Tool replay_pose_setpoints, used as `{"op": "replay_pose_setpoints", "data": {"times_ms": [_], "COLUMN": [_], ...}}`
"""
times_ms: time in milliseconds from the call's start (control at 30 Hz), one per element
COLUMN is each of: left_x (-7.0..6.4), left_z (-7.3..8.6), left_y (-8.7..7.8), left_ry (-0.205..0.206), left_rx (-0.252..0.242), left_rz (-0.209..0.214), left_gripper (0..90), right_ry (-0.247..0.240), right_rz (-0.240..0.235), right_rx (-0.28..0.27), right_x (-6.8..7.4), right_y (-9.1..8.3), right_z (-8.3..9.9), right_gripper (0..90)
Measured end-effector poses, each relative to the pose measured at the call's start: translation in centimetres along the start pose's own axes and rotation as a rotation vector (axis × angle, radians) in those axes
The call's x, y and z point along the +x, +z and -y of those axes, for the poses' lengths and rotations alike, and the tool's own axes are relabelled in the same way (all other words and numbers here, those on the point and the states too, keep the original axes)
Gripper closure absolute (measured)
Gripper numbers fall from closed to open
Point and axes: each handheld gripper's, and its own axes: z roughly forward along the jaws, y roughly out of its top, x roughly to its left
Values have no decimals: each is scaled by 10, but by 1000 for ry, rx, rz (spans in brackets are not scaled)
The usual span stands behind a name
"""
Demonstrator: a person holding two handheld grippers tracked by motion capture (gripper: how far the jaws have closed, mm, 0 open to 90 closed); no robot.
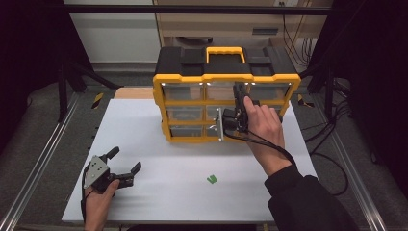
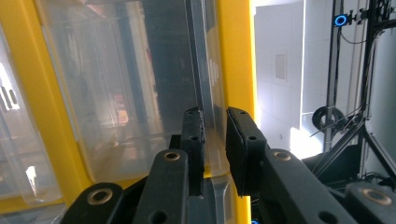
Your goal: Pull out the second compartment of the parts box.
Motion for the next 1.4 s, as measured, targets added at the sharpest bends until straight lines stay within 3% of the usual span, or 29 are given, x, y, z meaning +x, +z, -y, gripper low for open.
{"op": "replay_pose_setpoints", "data": {"times_ms": [233, 700, 1400], "left_x": [0, 1, 1], "left_z": [0, 0, 0], "left_y": [0, 0, 0], "left_ry": [1, -4, -5], "left_rx": [1, 1, 0], "left_rz": [-1, -2, -3], "left_gripper": [11, 12, 12], "right_ry": [-26, -1, -2], "right_rz": [3, -5, 17], "right_rx": [-5, -15, -40], "right_x": [0, -2, -4], "right_y": [0, -7, -41], "right_z": [0, 1, 2], "right_gripper": [798, 808, 810]}}
